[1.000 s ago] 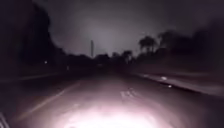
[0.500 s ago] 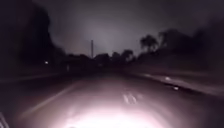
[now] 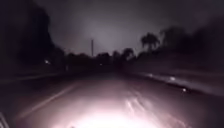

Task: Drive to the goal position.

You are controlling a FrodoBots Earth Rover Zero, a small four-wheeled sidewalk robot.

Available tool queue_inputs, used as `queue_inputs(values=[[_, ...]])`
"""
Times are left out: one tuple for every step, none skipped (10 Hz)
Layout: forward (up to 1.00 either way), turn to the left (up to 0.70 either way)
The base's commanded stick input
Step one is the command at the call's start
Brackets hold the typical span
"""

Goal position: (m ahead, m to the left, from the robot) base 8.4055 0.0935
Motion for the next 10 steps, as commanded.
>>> queue_inputs(values=[[0.70, 0.00], [0.70, 0.00], [0.70, 0.00], [0.70, 0.00], [0.70, 0.00], [0.70, 0.00], [0.70, 0.00], [0.70, 0.00], [0.70, 0.00], [0.70, 0.00]])
